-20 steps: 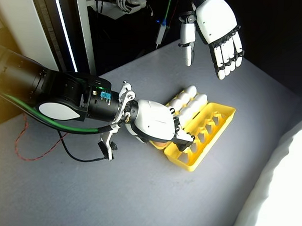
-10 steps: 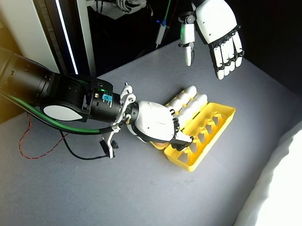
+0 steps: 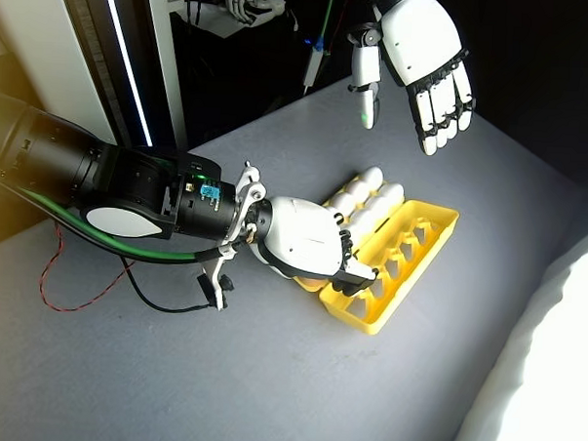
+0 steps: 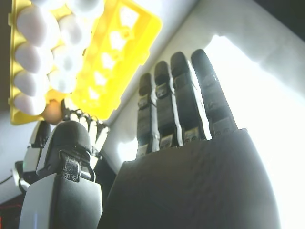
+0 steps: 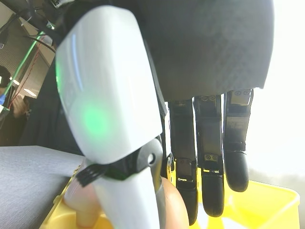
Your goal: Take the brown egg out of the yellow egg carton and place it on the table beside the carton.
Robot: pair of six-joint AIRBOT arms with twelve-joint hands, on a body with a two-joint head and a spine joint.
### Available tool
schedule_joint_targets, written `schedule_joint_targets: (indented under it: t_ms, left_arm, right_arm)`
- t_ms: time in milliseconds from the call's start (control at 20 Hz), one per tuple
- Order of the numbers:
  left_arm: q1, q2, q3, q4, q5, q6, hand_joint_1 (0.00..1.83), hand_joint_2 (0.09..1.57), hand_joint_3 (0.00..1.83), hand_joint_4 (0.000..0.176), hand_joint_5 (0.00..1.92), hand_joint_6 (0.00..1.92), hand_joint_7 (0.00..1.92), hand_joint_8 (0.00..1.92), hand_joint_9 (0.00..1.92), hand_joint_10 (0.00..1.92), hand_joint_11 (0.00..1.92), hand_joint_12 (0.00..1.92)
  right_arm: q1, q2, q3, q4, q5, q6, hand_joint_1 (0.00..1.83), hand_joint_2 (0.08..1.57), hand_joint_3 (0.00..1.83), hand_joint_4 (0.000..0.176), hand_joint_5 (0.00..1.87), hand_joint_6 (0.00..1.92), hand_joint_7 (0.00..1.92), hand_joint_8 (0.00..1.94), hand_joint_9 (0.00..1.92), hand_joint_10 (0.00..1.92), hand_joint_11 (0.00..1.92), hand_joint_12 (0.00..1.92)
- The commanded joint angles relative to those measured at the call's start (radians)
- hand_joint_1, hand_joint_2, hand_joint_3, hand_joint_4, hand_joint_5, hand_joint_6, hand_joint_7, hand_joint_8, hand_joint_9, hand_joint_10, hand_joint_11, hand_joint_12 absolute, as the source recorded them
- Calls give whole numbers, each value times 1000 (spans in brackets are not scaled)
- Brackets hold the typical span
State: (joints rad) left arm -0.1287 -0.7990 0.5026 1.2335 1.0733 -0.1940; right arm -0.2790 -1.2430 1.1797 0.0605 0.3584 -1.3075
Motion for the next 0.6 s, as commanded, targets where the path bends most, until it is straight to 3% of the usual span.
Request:
schedule_joint_targets:
  t_ms: [0,50,100,250,550]
  left_arm:
    - [-8,12,-4,89,9,5,107,1319,1,0,323,6,365,6,330,6,125,355]
    - [-8,12,-4,89,9,5,107,1320,1,0,321,5,363,4,328,5,128,356]
    - [-8,12,-4,89,9,5,107,1324,3,0,322,5,359,2,327,3,127,356]
    - [-8,12,-4,89,9,5,111,1328,4,0,336,5,367,6,331,7,132,357]
    - [-8,12,-4,87,9,5,214,1307,0,0,360,3,388,2,340,1,133,355]
  right_arm:
    - [2,4,3,-1,125,1,1239,1154,27,0,797,955,920,1162,610,1042,265,1577]
    - [2,4,3,-1,127,1,1331,1187,5,0,754,1142,905,1190,673,1403,298,1585]
    - [2,4,3,-1,130,2,1353,1186,0,0,764,1171,916,1172,706,1449,338,1576]
    - [2,3,5,-1,132,2,1368,1152,0,0,856,1066,949,1130,782,1359,483,1484]
    - [9,4,19,-1,158,5,1367,1161,0,0,754,1170,964,1112,819,1326,543,1415]
